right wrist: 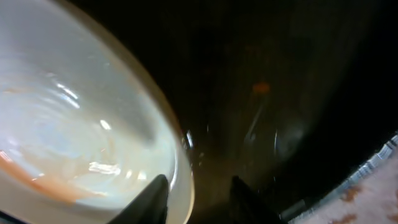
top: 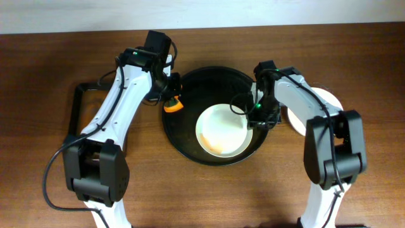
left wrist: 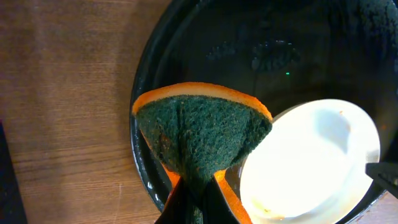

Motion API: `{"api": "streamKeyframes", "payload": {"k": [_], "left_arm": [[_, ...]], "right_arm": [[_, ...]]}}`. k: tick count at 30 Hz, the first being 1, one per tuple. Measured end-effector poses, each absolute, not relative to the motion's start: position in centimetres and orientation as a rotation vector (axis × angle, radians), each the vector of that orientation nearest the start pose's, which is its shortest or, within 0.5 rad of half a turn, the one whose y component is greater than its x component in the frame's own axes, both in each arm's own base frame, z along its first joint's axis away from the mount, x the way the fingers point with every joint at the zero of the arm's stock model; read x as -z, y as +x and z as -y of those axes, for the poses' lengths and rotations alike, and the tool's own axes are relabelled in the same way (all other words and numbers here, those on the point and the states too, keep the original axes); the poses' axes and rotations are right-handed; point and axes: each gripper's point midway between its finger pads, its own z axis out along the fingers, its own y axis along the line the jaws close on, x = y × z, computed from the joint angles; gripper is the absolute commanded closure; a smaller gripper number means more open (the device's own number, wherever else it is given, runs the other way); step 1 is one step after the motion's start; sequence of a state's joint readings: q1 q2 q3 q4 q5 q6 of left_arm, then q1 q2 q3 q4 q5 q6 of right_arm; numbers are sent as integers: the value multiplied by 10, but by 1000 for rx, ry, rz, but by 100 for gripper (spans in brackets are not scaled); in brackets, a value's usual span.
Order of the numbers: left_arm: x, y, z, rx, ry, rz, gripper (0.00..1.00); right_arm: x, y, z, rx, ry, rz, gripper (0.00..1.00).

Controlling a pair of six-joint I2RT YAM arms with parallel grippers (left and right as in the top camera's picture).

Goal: Clean dirty plates on tray and stack at the side
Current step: 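Carry the last plate with the right gripper onto the side stack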

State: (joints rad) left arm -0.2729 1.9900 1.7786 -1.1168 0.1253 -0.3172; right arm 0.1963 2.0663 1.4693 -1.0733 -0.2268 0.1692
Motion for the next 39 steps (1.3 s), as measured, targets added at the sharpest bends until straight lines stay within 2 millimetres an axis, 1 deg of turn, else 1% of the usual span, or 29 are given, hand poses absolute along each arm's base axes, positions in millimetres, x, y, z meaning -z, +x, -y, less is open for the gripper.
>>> {"api": "streamKeyframes", "payload": {"k": [3,9,12,15,17,18,19,20,23,24,27,28,30,33,37,39], "left_arm": [[-124,416,138,279,-45,-2934,99],[-124,414,137,275,-46,-2945,99],[-123,411,136,269,-47,-2954,99],[-123,410,136,266,-48,-2962,99],[-123,409,136,264,-49,-2967,99],[-123,409,136,264,-49,-2967,99],[-123,409,136,264,-49,-2967,99],[-123,409,136,264,-49,-2967,99],[-123,409,136,264,-49,-2967,99],[-123,409,136,264,-49,-2967,99],[-123,409,136,264,-49,-2967,99],[-123,409,136,264,-49,-2967,99],[-123,409,136,264,-49,-2967,99],[-123,409,136,264,-49,-2967,99],[-123,409,136,264,-49,-2967,99],[-123,409,136,264,-49,-2967,99]], "right_arm": [[-8,341,-108,-329,-12,-3291,96],[-7,338,-114,-349,-24,-3299,96],[-9,339,-111,-358,-5,-3299,96],[-20,346,-101,-349,30,-3270,96],[-39,358,-83,-291,70,-3210,96],[-54,365,-70,-247,99,-3161,96],[-75,373,-53,-185,134,-3093,96],[-88,378,-39,-129,159,-3047,96],[-124,382,1,47,238,-2935,96],[-131,381,13,106,264,-2915,96],[-137,375,43,248,342,-2893,96],[-138,373,56,301,385,-2886,96],[-140,368,81,364,490,-2865,96],[-141,361,110,401,631,-2836,96],[-141,352,138,411,767,-2809,96],[-140,350,143,386,797,-2805,96]]}}
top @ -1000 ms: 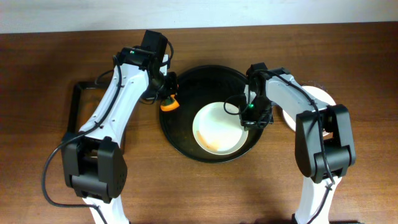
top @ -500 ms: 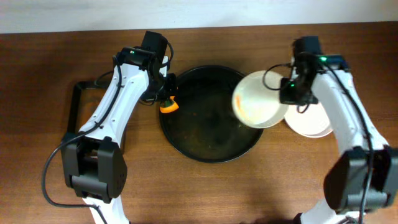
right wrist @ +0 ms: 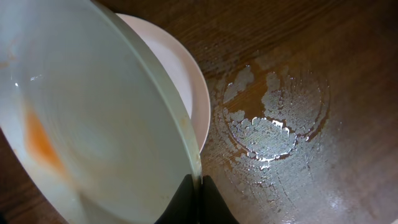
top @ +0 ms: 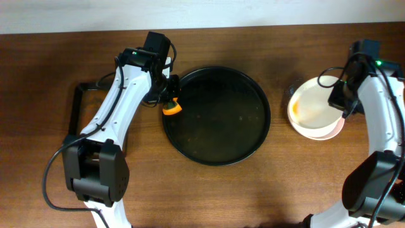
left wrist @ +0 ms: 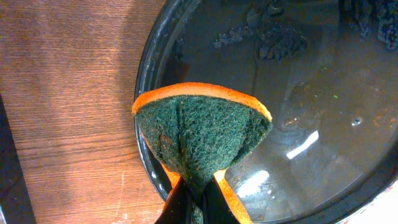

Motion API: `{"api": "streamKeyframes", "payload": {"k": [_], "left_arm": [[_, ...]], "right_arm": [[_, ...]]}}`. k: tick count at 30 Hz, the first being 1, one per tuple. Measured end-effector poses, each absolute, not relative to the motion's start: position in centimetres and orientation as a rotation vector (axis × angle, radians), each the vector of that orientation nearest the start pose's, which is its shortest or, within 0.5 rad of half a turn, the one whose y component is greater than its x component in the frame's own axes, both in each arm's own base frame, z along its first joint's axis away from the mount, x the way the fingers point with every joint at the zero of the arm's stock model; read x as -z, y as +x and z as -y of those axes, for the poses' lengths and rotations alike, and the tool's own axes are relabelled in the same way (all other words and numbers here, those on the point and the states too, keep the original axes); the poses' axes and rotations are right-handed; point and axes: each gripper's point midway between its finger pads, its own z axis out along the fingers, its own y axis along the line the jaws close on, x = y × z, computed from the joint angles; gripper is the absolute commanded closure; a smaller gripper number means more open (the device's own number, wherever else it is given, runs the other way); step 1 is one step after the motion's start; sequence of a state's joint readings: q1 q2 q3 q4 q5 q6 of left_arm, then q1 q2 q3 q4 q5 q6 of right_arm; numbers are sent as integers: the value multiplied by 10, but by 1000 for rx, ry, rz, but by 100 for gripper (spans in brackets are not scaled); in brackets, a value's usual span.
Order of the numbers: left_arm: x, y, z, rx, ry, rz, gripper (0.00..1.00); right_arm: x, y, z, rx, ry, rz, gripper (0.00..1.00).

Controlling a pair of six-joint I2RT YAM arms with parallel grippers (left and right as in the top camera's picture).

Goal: Clean dirty plates on tray and stack at the side

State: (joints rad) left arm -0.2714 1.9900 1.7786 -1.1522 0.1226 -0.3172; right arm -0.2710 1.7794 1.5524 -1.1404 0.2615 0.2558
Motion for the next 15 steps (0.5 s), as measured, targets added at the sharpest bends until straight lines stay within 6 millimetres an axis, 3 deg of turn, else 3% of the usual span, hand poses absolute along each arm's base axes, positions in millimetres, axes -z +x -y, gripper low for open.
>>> {"api": "streamKeyframes", "payload": {"k": [9,15], "left_arm": [[-123,409,136,264,-49,-2967,99],[-123,409,136,265,-49,-2967,99]], "right_arm": [[-145,364,109,167,655,-2842,96],[-169,375,63,285,411,-2807,96]]}}
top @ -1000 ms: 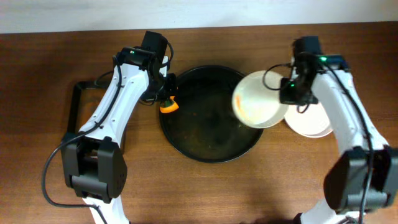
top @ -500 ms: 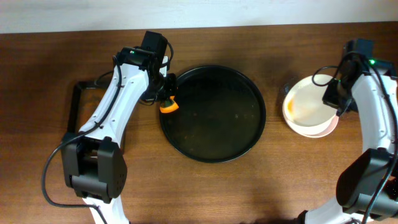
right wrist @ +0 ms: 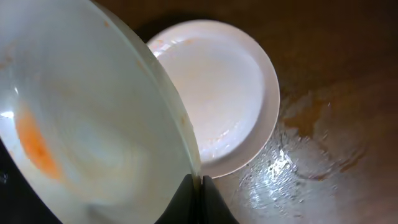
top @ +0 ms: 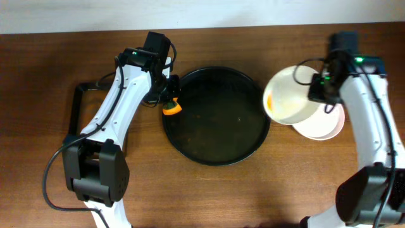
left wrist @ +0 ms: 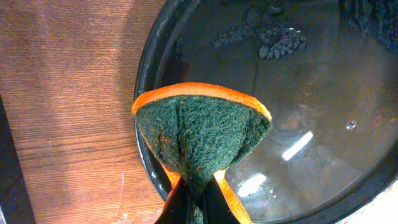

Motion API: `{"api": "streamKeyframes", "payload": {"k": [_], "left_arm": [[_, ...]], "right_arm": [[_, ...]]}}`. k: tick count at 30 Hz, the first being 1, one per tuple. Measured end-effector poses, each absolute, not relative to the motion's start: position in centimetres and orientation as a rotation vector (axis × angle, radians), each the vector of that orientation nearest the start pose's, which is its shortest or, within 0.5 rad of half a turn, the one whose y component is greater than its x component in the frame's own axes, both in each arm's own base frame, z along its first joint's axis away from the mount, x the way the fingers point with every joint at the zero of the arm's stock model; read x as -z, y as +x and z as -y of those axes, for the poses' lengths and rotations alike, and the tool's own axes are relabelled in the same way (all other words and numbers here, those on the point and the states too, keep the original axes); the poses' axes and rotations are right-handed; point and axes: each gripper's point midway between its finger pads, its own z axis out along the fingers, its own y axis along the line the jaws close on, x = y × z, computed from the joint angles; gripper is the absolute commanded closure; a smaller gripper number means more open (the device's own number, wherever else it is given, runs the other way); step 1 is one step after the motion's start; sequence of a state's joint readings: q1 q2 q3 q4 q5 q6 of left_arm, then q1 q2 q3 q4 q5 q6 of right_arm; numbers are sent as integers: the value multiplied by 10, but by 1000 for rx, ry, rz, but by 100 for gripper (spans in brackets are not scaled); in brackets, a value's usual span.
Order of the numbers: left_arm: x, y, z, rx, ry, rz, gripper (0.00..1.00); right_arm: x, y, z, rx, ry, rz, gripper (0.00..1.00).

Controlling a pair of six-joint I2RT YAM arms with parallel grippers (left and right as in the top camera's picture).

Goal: Clean dirty plates on tray and stack at the side

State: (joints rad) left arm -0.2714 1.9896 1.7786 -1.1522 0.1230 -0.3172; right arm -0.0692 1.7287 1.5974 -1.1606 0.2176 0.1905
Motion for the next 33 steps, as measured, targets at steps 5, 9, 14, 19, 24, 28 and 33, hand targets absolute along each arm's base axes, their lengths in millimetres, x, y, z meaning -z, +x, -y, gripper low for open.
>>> {"api": "streamKeyframes", "payload": {"k": [5,9,14,19,24,28,33], "left_arm": [[-123,409,136,264,-49,-2967,99],[-123,409,136,264,-49,-2967,99],[-123,409,136,264,-49,-2967,99],[-123,409,136,264,-49,-2967,99],[-123,409,136,264,-49,-2967,99],[-123,409,136,264,-49,-2967,99],[-123,409,136,264,-49,-2967,99]], "right_arm": [[-183,383,22,541,160,-2736,96],[-203,388,-10,765,6,-2595,96],[-221,390,-25,905,-60,-2473,96],[-227,390,-19,959,-46,-2439,96],[-229,391,-18,973,-40,-2427,96],[-228,387,-27,978,-86,-2435,96],[-239,384,-39,1035,-92,-2353,96]]}}
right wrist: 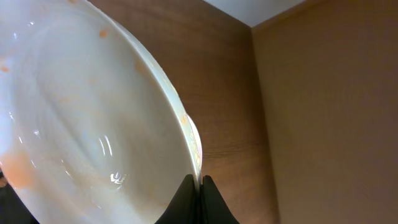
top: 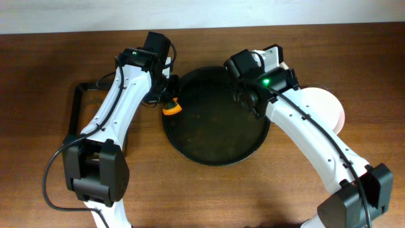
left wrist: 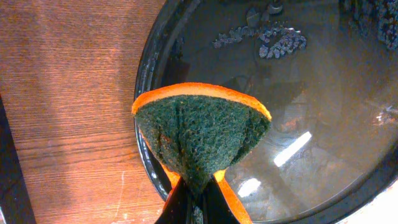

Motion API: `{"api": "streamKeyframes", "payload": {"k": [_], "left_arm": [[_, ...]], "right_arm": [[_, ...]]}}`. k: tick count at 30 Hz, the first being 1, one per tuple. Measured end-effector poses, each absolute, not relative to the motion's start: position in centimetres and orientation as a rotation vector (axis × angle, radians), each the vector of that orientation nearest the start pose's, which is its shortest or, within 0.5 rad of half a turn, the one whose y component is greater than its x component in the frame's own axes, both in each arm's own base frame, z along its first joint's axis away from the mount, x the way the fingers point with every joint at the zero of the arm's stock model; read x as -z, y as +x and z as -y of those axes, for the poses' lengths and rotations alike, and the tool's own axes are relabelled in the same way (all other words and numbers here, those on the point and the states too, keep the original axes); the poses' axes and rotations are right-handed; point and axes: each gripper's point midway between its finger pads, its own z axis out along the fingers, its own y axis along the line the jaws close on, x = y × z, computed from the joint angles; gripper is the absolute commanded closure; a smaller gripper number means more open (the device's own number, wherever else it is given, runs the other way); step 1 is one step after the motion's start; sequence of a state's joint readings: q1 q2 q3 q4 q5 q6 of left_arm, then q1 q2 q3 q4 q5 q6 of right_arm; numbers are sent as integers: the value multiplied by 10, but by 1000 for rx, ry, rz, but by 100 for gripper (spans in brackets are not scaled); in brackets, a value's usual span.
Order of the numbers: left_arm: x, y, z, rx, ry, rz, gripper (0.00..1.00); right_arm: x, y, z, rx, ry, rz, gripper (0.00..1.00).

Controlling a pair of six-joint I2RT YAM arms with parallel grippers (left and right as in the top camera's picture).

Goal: Clean dirty plates on tray and stack at the side

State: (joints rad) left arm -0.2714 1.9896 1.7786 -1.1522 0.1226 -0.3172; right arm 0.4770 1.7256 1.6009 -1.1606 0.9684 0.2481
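Note:
A black round tray (top: 209, 136) lies mid-table, wet and with no plate in it. My left gripper (left wrist: 198, 186) is shut on a folded orange-and-green sponge (left wrist: 202, 134) over the tray's left rim (left wrist: 144, 149). My right gripper (right wrist: 200, 180) is shut on the rim of a white plate (right wrist: 93, 124) with orange smears, tipped steeply on edge. In the overhead view my right arm (top: 278, 107) reaches over the tray's upper right rim and hides most of that plate. A second white plate (top: 326, 104) lies on the table to the right.
A black rectangular frame (top: 78, 114) lies on the table at the far left. Water patches and foam (left wrist: 267, 37) cover the tray floor. The brown wooden table (top: 190, 196) extends in front of the tray.
My right arm has moved left, from between the tray and the side plate to over the tray's upper right rim. The held plate is now tipped far more steeply. The left arm has not moved.
The smeared plate first lay in the tray with my right fingers straddling its right rim. Then I held it over the side plate at the right, then back toward the tray, and now at the tray's rim. My left gripper held the sponge at the left rim throughout.

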Motion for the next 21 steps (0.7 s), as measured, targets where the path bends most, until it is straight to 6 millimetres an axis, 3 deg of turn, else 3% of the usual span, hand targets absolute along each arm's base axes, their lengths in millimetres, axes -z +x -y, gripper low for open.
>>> {"api": "streamKeyframes", "payload": {"k": [9,15,21], "left_arm": [[-123,409,136,264,-49,-2967,99],[-123,409,136,264,-49,-2967,99],[-123,409,135,263,-49,-2967,99]], "right_arm": [[-222,388,-20,889,79,-2445,96],[-195,385,47,668,402,-2617,96],[-176,364,126,396,808,-2677,96]]}}
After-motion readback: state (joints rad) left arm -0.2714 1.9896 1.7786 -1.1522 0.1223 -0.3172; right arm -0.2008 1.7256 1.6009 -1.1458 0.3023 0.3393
